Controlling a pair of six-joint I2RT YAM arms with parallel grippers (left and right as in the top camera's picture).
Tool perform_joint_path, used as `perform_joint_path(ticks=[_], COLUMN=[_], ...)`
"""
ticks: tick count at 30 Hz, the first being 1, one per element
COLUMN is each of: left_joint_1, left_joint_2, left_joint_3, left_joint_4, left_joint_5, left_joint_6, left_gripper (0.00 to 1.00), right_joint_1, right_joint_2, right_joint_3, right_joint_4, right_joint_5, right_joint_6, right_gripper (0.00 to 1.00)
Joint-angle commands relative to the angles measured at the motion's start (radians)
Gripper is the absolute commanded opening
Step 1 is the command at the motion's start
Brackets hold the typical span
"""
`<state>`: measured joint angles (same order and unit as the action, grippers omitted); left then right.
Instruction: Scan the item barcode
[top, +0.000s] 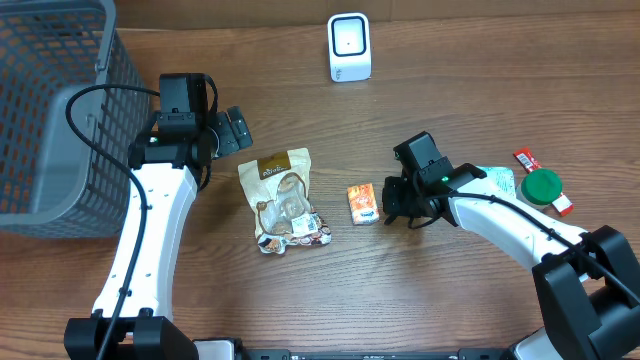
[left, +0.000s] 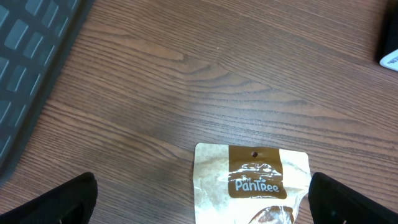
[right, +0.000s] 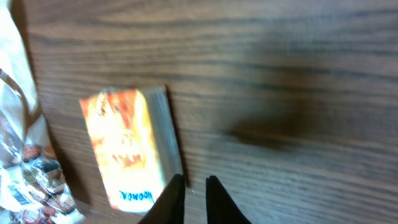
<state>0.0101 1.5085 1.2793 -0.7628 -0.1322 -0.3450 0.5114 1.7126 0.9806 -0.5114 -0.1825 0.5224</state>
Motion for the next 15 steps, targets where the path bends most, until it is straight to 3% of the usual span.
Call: perform_joint_path(ticks=[1, 6, 15], left_joint_1=[0.002, 0.003, 0.003], left_joint_2=[0.008, 0.008, 0.008], left_joint_3=[0.01, 0.01, 0.01], left_joint_4=[0.004, 0.004, 0.004], left_joint_5=[-0.006, -0.006, -0.006], left_joint_6=[-0.007, -0.007, -0.007], left_gripper=[1.0, 1.0, 1.0], right_joint_1=[0.005, 0.005, 0.005], right_joint_2=[0.006, 0.006, 0.006], right_joint_3=[-0.006, -0.006, -0.006], right_joint_4=[0.051, 0.156, 0.113], right_joint_5=[0.002, 0.002, 0.001], right_joint_6=[0.002, 0.001, -0.007], right_gripper=[0.19, 0.31, 0.31])
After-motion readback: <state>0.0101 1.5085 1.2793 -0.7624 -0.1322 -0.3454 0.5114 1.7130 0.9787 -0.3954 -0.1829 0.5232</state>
